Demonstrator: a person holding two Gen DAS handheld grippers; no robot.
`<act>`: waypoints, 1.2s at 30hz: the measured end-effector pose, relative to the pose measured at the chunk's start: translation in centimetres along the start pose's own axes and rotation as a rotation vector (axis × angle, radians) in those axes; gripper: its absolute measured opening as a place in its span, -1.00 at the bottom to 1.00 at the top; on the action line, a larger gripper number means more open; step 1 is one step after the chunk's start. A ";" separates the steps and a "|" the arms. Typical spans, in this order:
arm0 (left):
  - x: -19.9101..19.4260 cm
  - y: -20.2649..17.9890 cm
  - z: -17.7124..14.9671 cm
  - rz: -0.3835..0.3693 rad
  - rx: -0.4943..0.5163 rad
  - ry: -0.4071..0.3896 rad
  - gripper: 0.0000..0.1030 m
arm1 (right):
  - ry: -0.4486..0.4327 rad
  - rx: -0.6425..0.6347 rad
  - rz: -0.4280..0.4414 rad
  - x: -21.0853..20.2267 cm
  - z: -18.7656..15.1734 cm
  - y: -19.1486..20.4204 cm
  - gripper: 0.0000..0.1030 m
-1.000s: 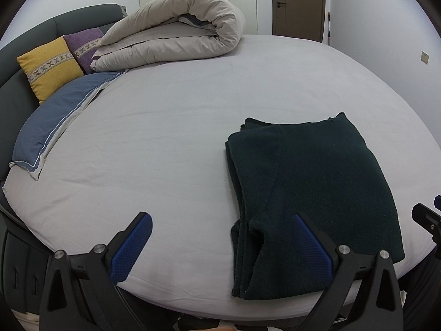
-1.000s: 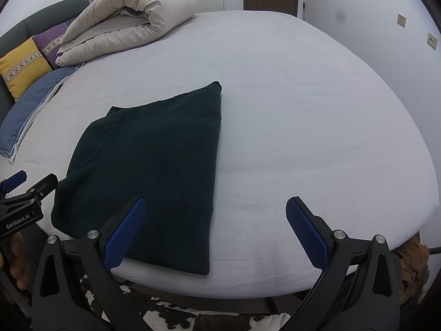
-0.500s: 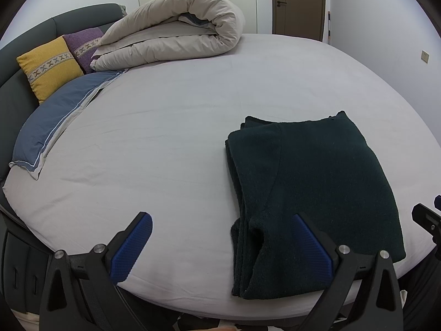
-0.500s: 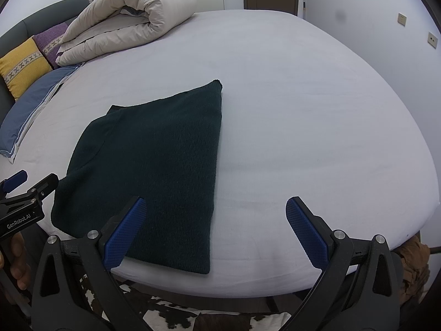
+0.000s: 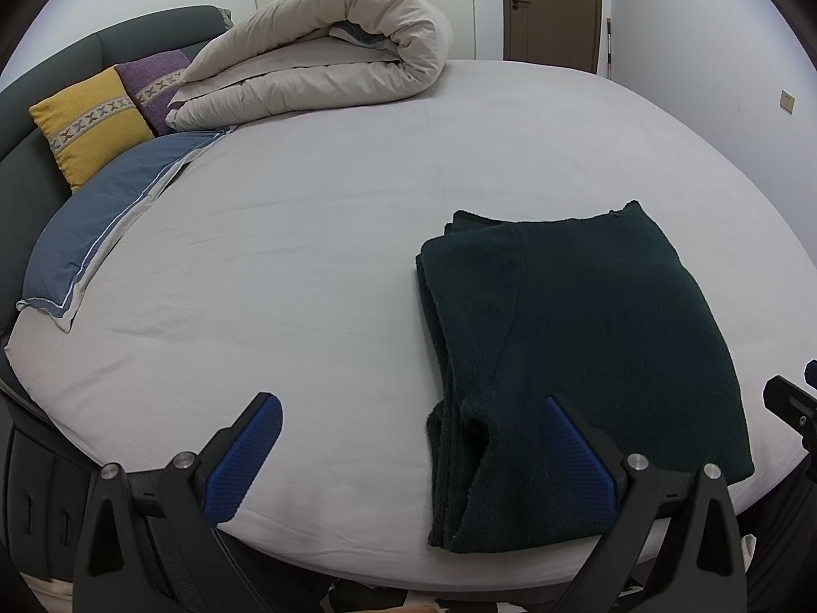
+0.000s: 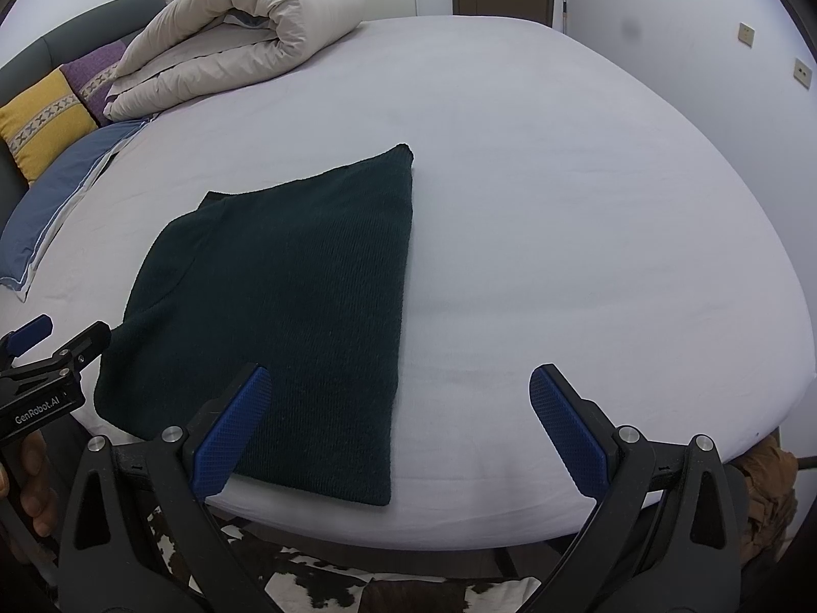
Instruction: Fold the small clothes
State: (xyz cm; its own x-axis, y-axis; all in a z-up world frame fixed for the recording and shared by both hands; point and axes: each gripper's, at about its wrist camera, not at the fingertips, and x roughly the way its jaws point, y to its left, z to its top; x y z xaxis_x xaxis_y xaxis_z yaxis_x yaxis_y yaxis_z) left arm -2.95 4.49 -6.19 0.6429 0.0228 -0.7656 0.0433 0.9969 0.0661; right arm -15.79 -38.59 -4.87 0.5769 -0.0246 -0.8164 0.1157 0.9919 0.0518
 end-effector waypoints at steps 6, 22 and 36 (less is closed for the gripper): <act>-0.1 0.0 -0.2 0.000 0.000 0.001 1.00 | 0.000 0.000 0.000 0.0 0.0 0.0 1.00; -0.1 0.1 -0.1 -0.001 0.002 0.005 1.00 | 0.003 0.001 0.002 0.3 -0.3 0.2 1.00; 0.1 0.2 -0.3 -0.003 0.007 0.011 1.00 | 0.004 0.001 0.002 0.4 -0.4 0.2 1.00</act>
State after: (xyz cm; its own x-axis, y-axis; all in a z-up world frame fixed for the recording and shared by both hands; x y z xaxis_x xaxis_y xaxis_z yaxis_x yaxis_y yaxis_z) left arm -3.10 4.72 -6.39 0.6340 0.0210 -0.7730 0.0508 0.9963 0.0687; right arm -15.86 -38.37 -5.43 0.5738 -0.0218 -0.8187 0.1151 0.9919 0.0542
